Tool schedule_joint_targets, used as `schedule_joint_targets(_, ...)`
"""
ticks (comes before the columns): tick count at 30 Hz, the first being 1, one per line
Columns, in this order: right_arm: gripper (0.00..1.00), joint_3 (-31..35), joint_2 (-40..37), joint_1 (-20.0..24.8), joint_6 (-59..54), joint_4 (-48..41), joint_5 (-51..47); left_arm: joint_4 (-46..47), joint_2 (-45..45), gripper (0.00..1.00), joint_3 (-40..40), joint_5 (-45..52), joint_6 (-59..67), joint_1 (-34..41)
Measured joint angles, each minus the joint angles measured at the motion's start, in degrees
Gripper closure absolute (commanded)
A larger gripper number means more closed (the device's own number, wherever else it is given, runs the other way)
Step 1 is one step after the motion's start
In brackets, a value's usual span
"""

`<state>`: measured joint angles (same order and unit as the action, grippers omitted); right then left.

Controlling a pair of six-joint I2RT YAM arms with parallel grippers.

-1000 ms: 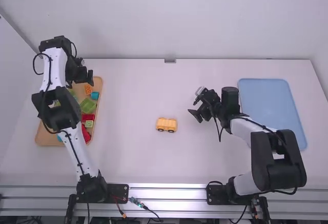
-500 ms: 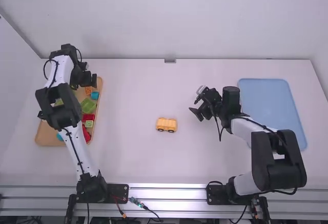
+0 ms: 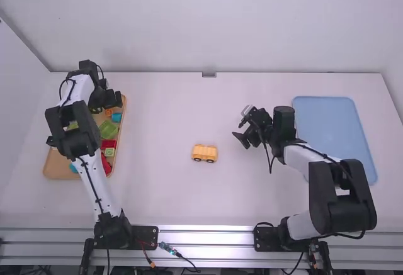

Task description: Assemble lego blocks to make yellow taxi

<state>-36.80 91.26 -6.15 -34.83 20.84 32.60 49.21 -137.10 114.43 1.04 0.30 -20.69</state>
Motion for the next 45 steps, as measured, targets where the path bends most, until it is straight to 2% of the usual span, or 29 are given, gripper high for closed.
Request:
schedule_joint_targets(5, 0.01, 0.0, 0.0, 0.0, 0.02, 0.0, 0.04, -2.89, 0.0, 0.07, -2.51, 0.22, -1.51, 0.0)
schedule_joint_targets(6, 0.01, 0.0, 0.0, 0.0, -0.04, 0.0, 0.0, -3.5, 0.0, 0.13, -3.04, 0.22, -1.9, 0.0)
schedule_joint_targets(7, 0.01, 0.0, 0.0, 0.0, -0.17, 0.0, 0.02, -3.61, 0.0, 0.13, -3.1, 0.24, -1.79, 0.0)
schedule_joint_targets(9, 0.01, 0.0, 0.0, 0.0, 0.0, 0.0, 0.02, -3.93, 0.0, 0.25, -3.3, 0.22, -2.01, 0.0)
schedule_joint_targets(11, 0.01, 0.0, 0.0, 0.0, -0.13, 0.02, 0.02, -4.46, 0.0, 0.32, -3.3, 0.13, -2.32, 0.0)
schedule_joint_targets(17, 0.01, 0.0, 0.0, 0.0, -0.02, -0.02, 0.02, -4.72, 0.0, 0.34, -3.41, -1.22, -3.37, 0.0)
schedule_joint_targets(22, 0.01, 0.0, 0.0, 0.0, -0.15, -0.17, 0.0, -6.01, 0.0, 0.41, -4.55, -1.6, -3.82, 0.0)
schedule_joint_targets(26, 0.01, 0.0, 0.0, 0.0, -0.07, -0.24, 0.02, -6.67, 0.07, 0.43, -4.96, -2.03, -4.26, 0.0)
schedule_joint_targets(29, 0.01, 0.0, 0.0, 0.0, -0.09, -0.24, 0.0, -6.95, 0.07, 0.53, -4.98, -2.23, -4.83, 0.0)
schedule_joint_targets(37, 0.01, 0.0, 0.0, 0.0, -0.13, -0.26, -0.98, -6.67, 0.07, 0.54, -4.98, -2.23, -5.81, 0.02)
schedule_joint_targets(41, 0.01, 0.0, 0.0, 0.0, 0.26, -0.26, -2.14, -5.97, 0.09, 0.47, -5.01, -2.23, -6.4, 0.0)
schedule_joint_targets(45, 0.01, 0.0, 0.0, 0.0, 0.44, -0.26, -2.56, -5.11, 0.13, 0.46, -4.98, -2.23, -6.58, 0.0)
